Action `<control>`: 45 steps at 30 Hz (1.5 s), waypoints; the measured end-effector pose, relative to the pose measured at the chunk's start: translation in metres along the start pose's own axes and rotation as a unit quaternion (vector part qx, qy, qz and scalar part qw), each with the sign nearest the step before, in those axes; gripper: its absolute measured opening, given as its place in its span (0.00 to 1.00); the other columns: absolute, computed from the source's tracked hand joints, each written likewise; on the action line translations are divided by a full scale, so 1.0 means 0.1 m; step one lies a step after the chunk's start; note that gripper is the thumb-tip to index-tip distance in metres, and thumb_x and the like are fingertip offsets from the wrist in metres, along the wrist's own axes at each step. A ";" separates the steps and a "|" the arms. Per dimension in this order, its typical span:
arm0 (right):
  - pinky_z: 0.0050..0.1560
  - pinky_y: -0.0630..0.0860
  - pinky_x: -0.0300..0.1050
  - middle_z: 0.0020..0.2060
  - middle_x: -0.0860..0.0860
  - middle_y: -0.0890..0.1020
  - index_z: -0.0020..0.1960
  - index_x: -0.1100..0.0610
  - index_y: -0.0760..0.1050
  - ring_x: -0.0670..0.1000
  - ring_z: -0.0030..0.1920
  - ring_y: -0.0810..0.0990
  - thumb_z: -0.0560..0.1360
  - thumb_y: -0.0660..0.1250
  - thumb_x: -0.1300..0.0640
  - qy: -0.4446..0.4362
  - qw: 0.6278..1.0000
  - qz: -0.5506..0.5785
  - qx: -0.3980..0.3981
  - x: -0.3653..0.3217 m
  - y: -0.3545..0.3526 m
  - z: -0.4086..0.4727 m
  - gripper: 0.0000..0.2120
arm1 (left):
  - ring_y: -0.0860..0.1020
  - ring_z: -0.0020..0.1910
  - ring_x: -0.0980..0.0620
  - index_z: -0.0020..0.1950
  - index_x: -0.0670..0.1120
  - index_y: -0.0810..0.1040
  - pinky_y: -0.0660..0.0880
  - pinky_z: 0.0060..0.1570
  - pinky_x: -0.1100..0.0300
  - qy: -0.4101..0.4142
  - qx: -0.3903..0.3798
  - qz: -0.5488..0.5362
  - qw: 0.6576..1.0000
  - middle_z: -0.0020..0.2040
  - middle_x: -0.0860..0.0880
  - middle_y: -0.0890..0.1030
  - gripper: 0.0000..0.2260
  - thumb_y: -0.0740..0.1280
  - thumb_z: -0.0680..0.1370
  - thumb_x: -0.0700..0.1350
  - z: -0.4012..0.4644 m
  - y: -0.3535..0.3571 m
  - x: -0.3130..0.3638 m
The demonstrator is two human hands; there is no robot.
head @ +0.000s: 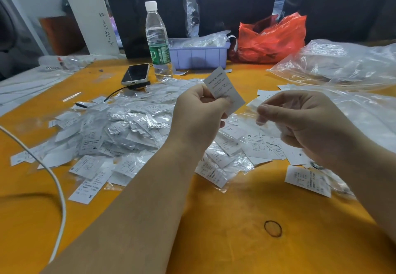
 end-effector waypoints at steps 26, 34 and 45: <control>0.25 0.51 0.42 0.27 0.48 0.79 0.39 0.62 0.78 0.48 0.23 0.55 0.65 0.74 0.54 -0.003 0.999 0.026 0.019 -0.01 -0.04 0.00 0.12 | 0.80 0.34 0.58 0.47 0.47 0.80 0.81 0.41 0.58 -0.024 -0.072 0.015 0.997 0.39 0.52 0.83 0.05 0.68 0.76 0.38 -0.02 0.10 0.04; 0.22 0.56 0.36 0.29 0.45 0.79 0.33 0.55 0.79 0.48 0.23 0.56 0.60 0.77 0.50 -0.005 0.999 0.031 0.030 0.01 -0.06 0.02 0.10 | 0.80 0.36 0.56 0.46 0.50 0.80 0.81 0.43 0.55 -0.030 -0.070 0.011 0.997 0.36 0.53 0.83 0.07 0.68 0.76 0.38 -0.01 0.10 0.03; 0.20 0.58 0.33 0.29 0.45 0.80 0.35 0.55 0.77 0.45 0.20 0.58 0.60 0.77 0.56 -0.022 0.997 0.074 0.027 0.00 -0.08 0.02 0.10 | 0.80 0.33 0.58 0.47 0.47 0.80 0.81 0.43 0.55 -0.039 -0.065 0.022 0.997 0.37 0.52 0.83 0.05 0.68 0.76 0.37 0.00 0.07 0.00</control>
Point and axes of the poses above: each hand's wrist, its own z-axis towards the middle knuckle, its own y-axis out of the palm, x = y × z, the point moved 8 cm from there along z, towards the middle knuckle
